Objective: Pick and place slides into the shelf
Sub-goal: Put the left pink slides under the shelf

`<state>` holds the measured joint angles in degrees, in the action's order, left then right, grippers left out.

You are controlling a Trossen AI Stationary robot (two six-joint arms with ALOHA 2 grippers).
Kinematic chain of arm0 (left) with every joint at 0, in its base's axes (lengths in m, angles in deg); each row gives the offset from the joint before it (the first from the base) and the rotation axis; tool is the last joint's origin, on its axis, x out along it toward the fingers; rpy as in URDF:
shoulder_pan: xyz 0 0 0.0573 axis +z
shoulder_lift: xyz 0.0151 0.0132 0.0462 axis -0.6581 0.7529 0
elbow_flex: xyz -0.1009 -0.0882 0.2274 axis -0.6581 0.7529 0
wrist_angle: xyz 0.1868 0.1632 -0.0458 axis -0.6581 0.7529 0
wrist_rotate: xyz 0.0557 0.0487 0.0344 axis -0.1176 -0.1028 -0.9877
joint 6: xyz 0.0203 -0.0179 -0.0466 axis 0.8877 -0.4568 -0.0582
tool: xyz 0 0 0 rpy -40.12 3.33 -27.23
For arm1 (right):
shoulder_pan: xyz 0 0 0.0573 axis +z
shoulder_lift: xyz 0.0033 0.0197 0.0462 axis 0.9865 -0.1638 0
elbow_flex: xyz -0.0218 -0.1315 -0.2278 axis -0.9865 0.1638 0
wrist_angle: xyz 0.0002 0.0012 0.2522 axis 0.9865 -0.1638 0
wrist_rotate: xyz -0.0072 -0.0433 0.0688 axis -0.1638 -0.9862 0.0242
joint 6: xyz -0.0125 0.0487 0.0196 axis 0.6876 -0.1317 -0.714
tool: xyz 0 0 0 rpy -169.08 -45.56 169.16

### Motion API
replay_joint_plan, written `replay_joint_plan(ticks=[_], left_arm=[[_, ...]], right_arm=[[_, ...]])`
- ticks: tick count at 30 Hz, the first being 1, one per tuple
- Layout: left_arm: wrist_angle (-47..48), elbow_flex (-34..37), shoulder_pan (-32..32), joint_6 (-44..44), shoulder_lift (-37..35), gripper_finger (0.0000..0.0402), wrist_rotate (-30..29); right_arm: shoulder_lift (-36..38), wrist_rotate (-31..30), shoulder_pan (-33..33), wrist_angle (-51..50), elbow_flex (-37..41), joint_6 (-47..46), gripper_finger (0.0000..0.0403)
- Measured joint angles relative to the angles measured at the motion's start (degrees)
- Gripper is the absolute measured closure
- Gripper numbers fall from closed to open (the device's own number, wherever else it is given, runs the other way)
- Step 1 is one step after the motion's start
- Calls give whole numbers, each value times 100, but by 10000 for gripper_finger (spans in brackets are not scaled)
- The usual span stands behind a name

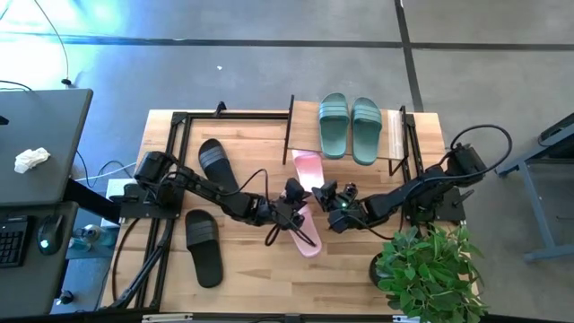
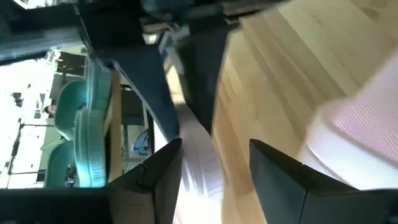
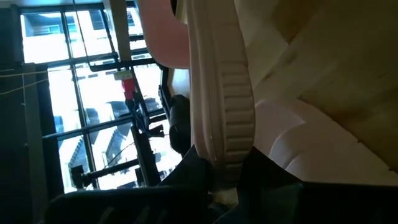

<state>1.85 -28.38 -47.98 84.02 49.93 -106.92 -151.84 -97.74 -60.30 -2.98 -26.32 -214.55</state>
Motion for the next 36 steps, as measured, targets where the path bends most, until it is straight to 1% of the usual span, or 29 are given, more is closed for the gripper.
replay_joint_plan(ticks=[7,12,15,19,25,29,33,36], left_arm=[[142,-96,78,2,22,260,-34],[163,-96,67,42,18,267,-519],[240,-94,81,32,15,260,-574],[268,-94,74,-166,15,240,-545],[417,-94,98,-572,13,197,-262],[403,-94,87,-620,13,174,-5],[360,-94,87,-618,49,170,30],[283,-94,87,-604,101,184,-93]], right_arm=[[-2,39,-3,-20,2,2,387],[-2,82,0,-19,0,6,387],[0,60,-2,-39,0,24,387],[2,88,6,-43,0,24,387],[2,98,9,75,0,30,387],[2,116,8,76,0,44,387],[2,127,7,89,0,44,387],[2,129,7,86,0,44,387]])
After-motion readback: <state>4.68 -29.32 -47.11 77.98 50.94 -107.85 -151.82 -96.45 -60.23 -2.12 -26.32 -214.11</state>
